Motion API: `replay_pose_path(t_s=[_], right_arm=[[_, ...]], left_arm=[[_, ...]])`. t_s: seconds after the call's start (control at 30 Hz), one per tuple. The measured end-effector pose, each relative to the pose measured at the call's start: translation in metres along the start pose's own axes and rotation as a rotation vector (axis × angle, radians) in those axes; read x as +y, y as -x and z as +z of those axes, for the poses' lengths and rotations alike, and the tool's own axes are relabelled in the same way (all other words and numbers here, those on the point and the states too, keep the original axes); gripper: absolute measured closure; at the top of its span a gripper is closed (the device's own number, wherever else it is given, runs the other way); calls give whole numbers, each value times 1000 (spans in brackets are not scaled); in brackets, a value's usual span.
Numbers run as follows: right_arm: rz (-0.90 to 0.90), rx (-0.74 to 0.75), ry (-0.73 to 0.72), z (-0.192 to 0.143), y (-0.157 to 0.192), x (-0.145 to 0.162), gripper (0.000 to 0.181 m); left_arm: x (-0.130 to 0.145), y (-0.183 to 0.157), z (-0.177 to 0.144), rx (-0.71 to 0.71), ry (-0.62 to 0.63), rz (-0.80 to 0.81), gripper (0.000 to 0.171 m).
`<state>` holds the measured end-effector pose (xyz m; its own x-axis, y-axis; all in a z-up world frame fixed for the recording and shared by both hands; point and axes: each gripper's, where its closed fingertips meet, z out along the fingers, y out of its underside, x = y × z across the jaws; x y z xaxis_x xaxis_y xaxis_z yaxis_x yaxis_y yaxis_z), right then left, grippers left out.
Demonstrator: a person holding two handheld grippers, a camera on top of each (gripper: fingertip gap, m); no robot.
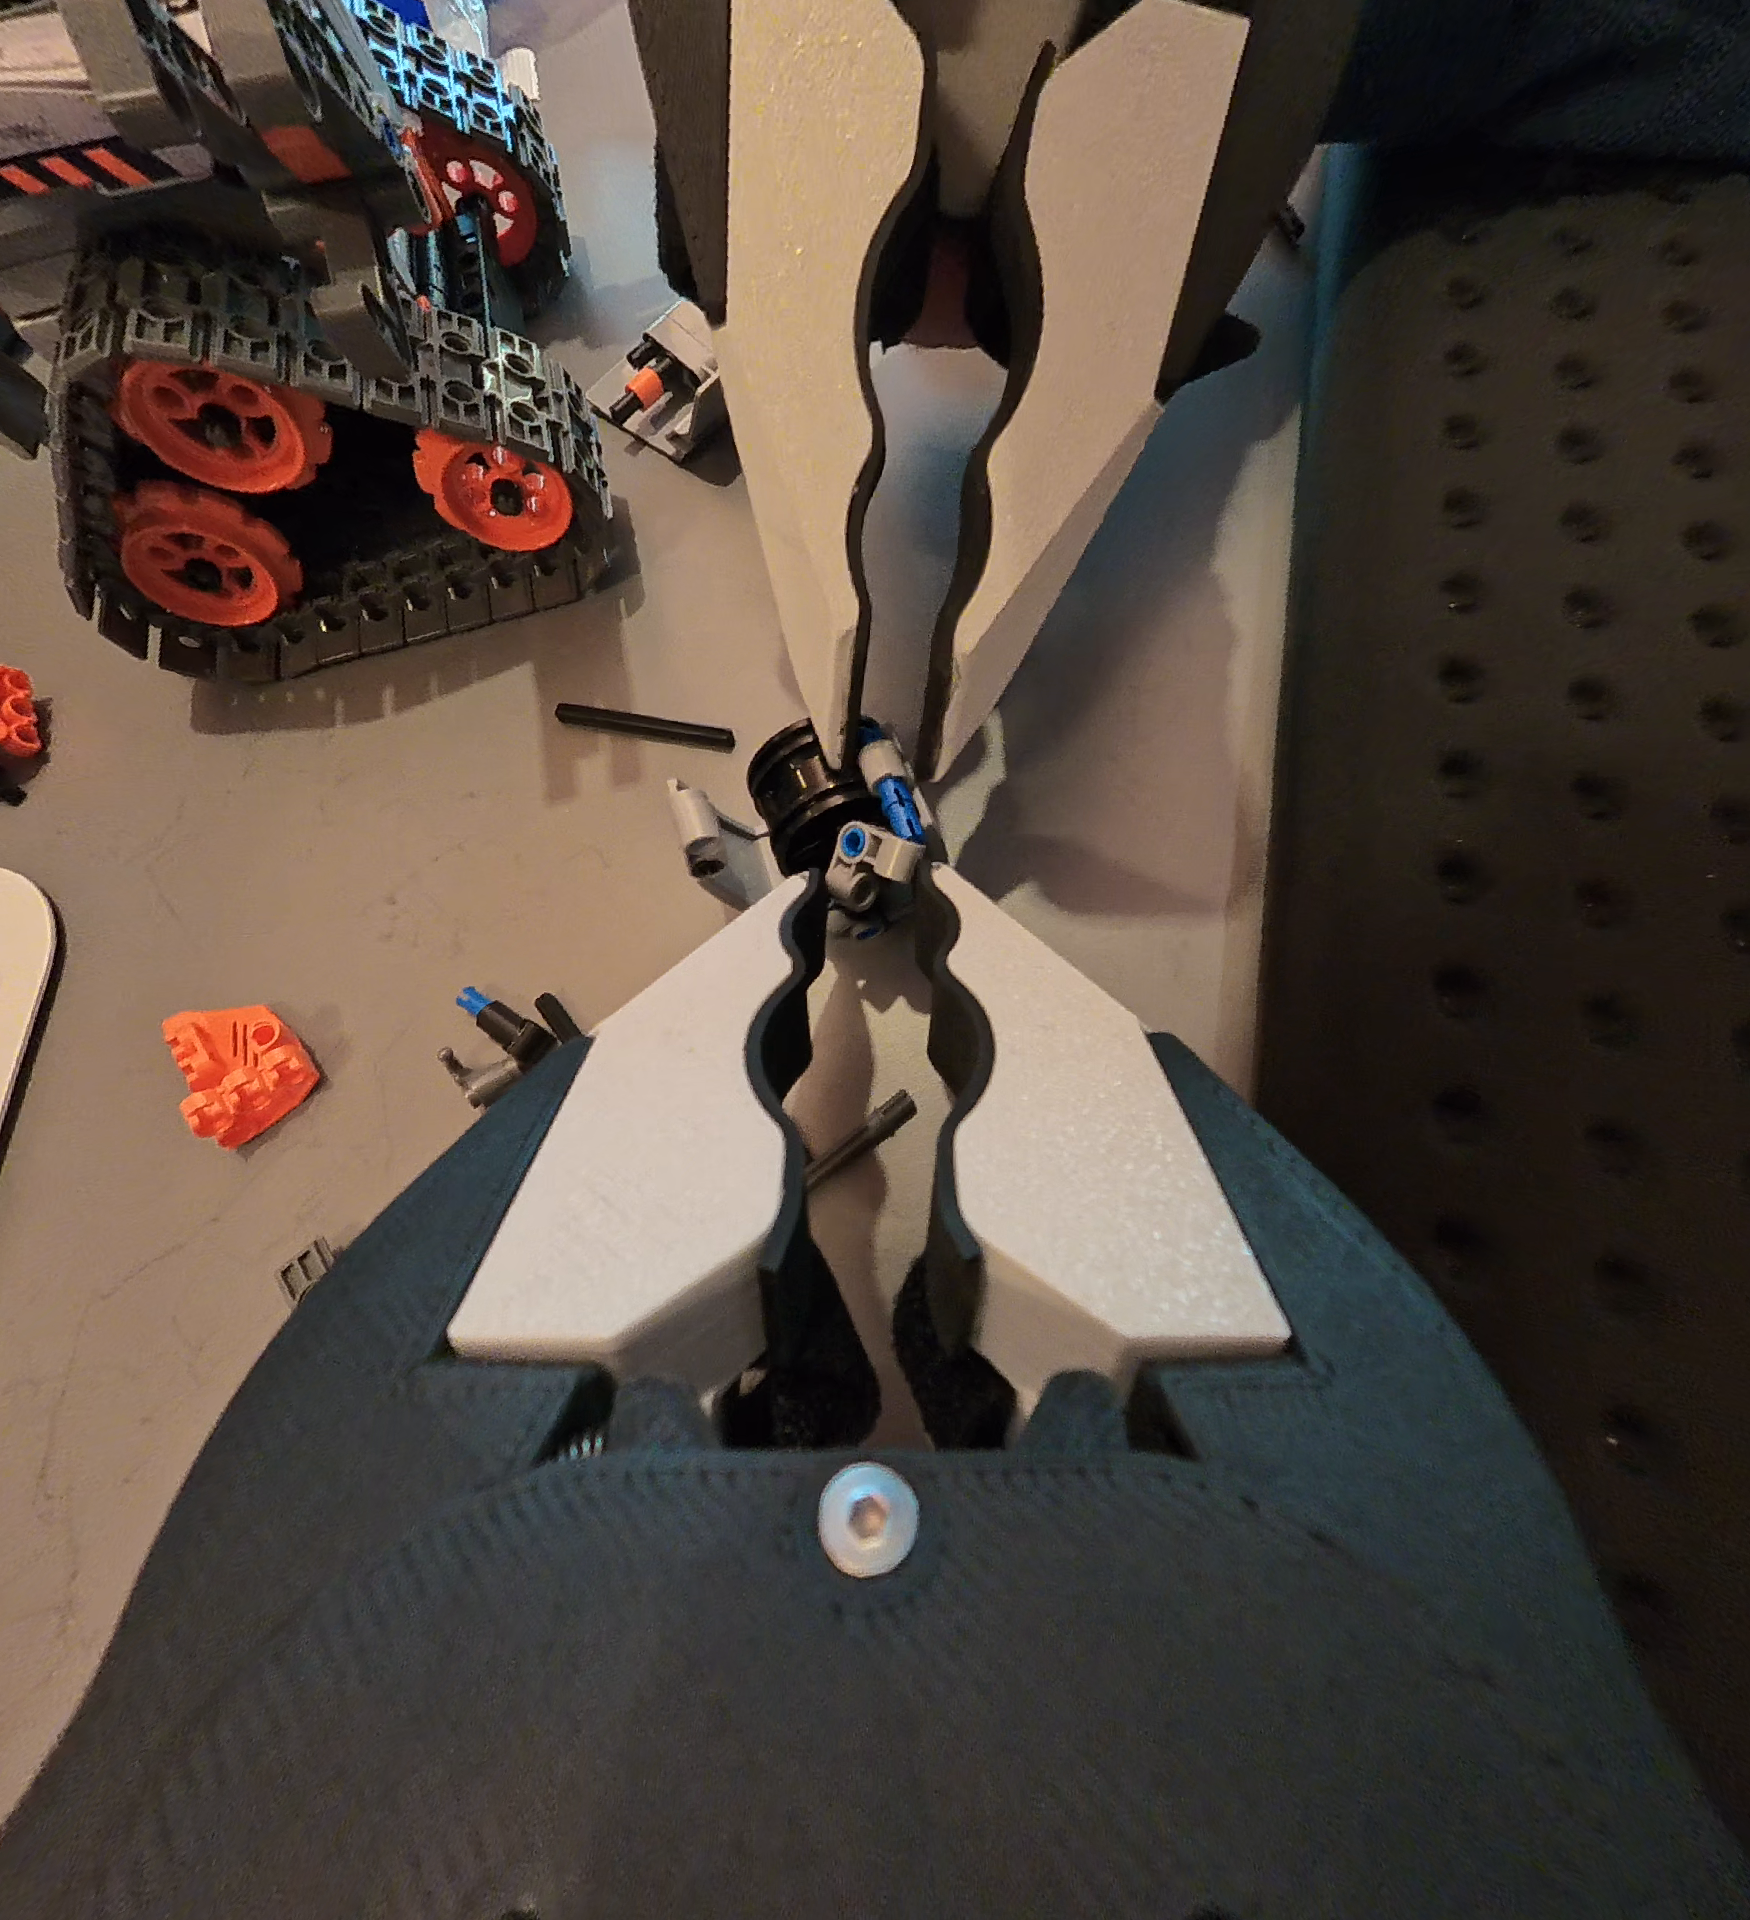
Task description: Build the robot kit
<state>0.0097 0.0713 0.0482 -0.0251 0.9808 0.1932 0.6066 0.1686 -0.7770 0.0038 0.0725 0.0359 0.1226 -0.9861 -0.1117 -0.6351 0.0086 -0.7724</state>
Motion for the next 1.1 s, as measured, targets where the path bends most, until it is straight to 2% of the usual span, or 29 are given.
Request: replay_pose_path(t_s=[1.1], right_arm=[[17, -29, -14, 0, 2, 0, 177]], left_arm=[[0, 1, -3, 26, -33, -7, 158]])
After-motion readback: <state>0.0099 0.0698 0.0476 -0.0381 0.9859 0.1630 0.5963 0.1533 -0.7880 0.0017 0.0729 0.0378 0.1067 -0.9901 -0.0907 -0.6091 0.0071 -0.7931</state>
